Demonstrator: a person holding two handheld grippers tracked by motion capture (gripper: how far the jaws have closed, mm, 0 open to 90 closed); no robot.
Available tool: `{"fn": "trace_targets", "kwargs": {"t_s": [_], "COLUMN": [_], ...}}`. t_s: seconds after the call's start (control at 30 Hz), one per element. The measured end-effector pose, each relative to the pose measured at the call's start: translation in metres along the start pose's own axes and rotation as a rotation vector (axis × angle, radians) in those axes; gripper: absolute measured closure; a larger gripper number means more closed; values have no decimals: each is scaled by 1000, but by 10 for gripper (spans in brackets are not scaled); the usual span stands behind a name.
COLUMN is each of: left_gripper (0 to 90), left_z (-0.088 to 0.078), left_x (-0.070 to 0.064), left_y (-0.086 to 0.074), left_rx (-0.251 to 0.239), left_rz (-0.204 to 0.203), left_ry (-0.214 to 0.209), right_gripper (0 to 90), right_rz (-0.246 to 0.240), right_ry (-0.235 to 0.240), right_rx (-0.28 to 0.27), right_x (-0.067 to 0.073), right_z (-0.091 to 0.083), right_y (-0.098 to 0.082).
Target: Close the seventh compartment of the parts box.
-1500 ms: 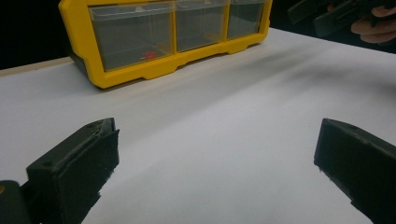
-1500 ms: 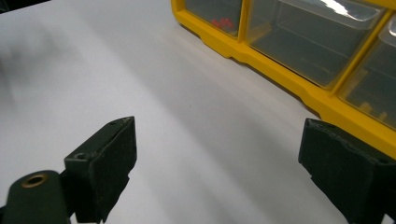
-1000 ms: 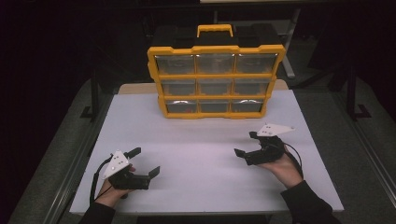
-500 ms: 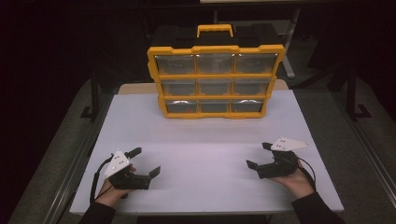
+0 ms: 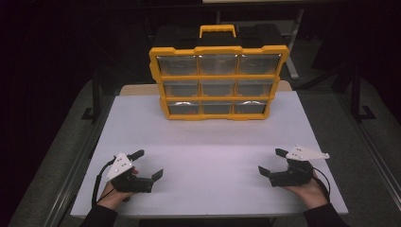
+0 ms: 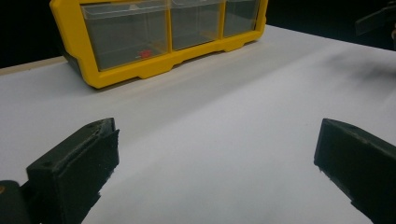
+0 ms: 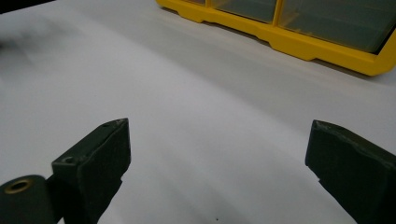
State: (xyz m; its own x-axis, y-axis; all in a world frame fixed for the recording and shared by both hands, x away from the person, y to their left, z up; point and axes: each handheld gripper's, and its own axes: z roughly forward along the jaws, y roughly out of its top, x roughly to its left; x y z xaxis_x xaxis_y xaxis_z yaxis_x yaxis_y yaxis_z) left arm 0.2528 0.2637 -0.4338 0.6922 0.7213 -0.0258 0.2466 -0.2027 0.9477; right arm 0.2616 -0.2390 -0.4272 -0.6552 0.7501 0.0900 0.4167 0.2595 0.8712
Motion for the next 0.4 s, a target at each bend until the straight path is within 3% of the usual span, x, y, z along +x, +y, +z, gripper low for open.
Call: {"fn": "trace_targets", "kwargs": {"t_s": [0.4], "left_gripper": [0], "left_z": [1], "left_x": [0], "left_y": [0], "left_rx": [8], "left_rz": [2], "left_ry": [-1], "right_gripper": [62], "right_rz": [-10], "right_ry": [4], "right_rx": [-7], "right_x": [1], "right_z": [-1], "right_y": [0]}}
